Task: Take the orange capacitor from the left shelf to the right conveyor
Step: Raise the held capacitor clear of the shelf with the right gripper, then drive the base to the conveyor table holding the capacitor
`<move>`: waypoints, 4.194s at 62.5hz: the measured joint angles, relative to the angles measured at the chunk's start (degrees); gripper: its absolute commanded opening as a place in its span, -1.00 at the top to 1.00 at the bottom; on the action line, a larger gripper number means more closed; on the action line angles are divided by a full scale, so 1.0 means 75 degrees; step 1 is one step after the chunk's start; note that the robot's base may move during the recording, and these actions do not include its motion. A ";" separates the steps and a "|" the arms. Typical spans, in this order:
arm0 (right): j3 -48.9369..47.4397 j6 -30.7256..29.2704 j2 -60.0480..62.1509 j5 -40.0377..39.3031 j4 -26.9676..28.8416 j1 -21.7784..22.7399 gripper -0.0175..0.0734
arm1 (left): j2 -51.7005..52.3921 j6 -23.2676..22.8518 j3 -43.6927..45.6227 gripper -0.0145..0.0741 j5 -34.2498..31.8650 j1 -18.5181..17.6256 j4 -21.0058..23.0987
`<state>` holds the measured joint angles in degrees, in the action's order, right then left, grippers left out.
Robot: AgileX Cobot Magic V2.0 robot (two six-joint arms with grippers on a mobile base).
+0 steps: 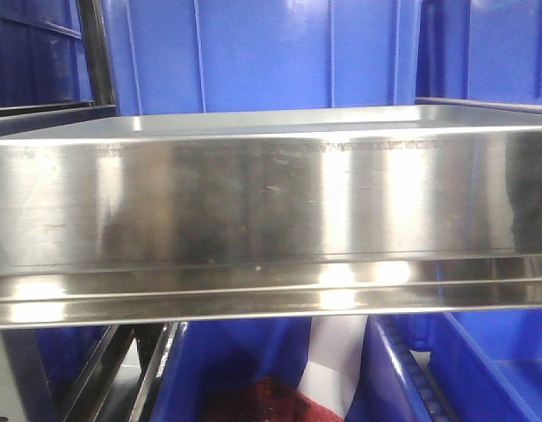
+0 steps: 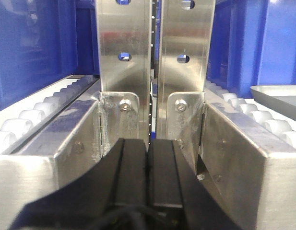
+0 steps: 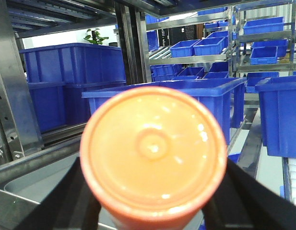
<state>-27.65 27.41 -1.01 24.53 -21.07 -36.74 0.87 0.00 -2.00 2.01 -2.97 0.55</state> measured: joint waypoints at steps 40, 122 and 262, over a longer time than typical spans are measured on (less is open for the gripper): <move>0.0031 0.0000 0.0031 -0.1644 0.0014 0.0000 0.51 | 0.0000 0.0000 0.0000 0.96 0.0000 0.0000 0.0000; 0.0031 0.0013 0.0031 -0.1686 0.0014 0.0000 0.51 | 0.0000 0.0000 0.0000 0.96 0.0000 0.0000 0.0000; 0.0031 0.0013 0.0046 -0.1705 0.0014 0.0000 0.51 | 0.0000 0.0000 0.0000 0.96 0.0000 0.0000 0.0000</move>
<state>-27.42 27.51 -0.67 11.74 -20.96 -36.74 0.87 0.00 -2.00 2.01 -2.97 0.55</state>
